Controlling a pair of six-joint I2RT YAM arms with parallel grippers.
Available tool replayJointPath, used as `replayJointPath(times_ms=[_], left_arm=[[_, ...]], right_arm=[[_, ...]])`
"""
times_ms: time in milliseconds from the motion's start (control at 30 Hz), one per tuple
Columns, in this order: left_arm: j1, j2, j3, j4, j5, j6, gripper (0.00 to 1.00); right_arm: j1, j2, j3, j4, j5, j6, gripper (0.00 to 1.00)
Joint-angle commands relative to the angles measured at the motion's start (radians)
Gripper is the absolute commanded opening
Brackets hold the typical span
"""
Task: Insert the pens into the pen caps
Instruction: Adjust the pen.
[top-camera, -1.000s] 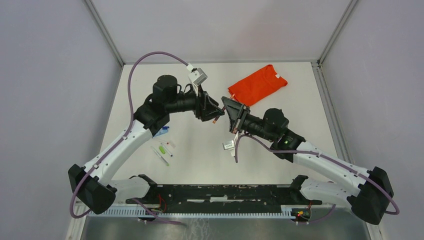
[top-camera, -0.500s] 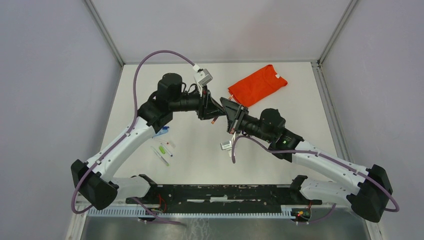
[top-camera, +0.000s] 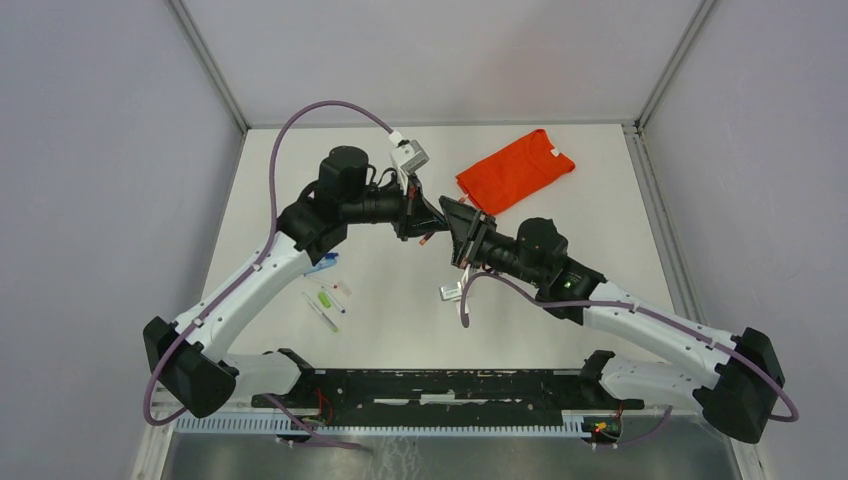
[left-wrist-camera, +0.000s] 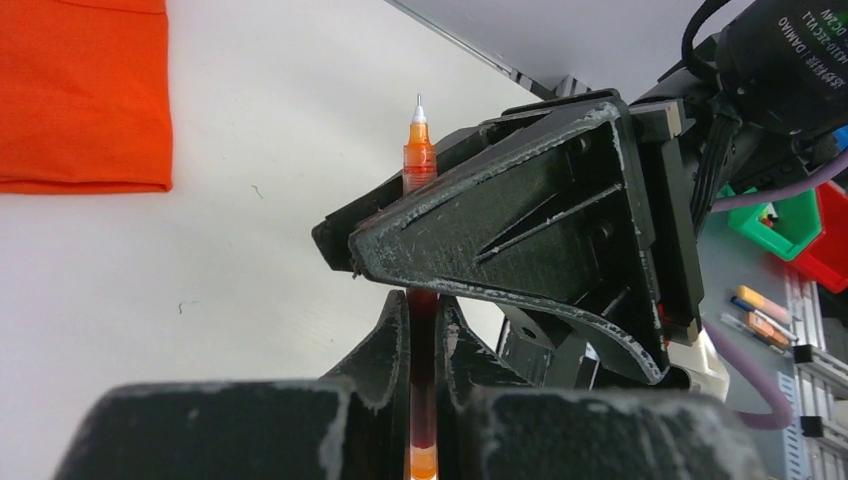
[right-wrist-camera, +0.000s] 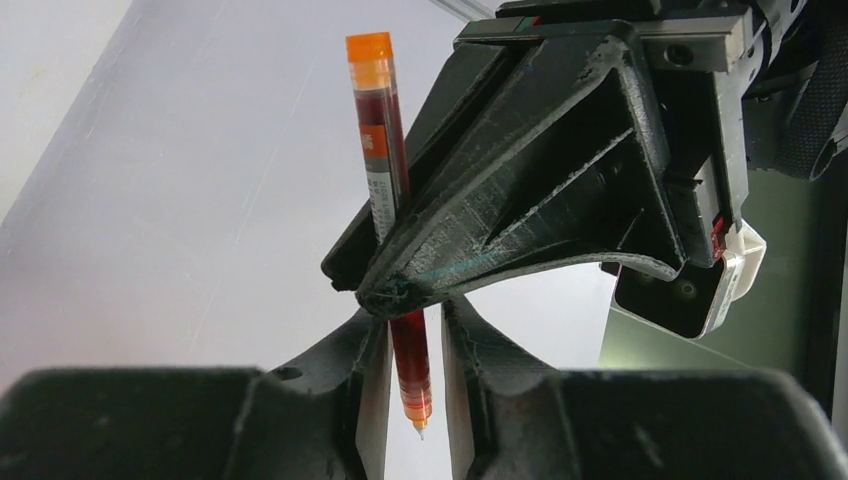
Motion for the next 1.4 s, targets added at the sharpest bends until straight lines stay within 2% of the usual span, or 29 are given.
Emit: replayJointPath(times_ms=[0,133,300,400,500,667,800,867,1000,1133,1233,1367], left_arm=[[-0.003,-0.005,0.025,-0.014,-0.086,0.094,0.02],[-0.004,-0.009,0.023,-0.013,-0.155,0.099,0.02],[-0.002,-0.048,-0.013,0.036,-0.293,0.081,0.02],[-0.002,-0.106,-0.067,0.101,-0.427,0.062,0.02],[-0.001,-0.167,-0.123,0.153,-0.564,0.051,0.02],[0.001,-0.244,-0.173,0.179,-0.687,0.056,0.02],[0.003,-0.284,-0.215,0.193,-0.777,0.055,0.02],[0.004,-0.295,-0.227,0.194,-0.804,0.055,0.02],[0.005,-0.307,-0.245,0.199,-0.874,0.043,0.02],[0.007,-0.333,-0.279,0.227,-0.931,0.021,0.02],[0.011,-0.348,-0.296,0.234,-0.947,0.008,0.02],[0.015,-0.359,-0.302,0.238,-0.988,0.0,0.02]], right_arm=[[0.014,-0.044,0.019,0.015,-0.021,-0.052,0.32],[0.014,-0.089,-0.006,-0.035,-0.015,-0.035,0.45],[0.014,-0.173,-0.087,-0.058,-0.028,0.037,0.51],[0.015,-0.244,-0.171,-0.031,-0.058,0.156,0.51],[0.015,-0.319,-0.257,0.039,-0.108,0.384,0.52],[0.014,-0.427,-0.435,0.303,-0.183,0.873,0.52],[0.014,-0.434,-0.531,0.507,-0.072,1.313,0.51],[0.014,-0.42,-0.534,0.536,0.019,1.51,0.51],[0.014,-0.381,-0.486,0.447,0.174,1.816,0.54],[0.014,-0.322,-0.391,0.228,0.289,1.977,0.59],[0.013,-0.262,-0.305,0.036,0.351,2.029,0.64],[0.014,-0.187,-0.241,-0.089,0.418,2.087,0.67]])
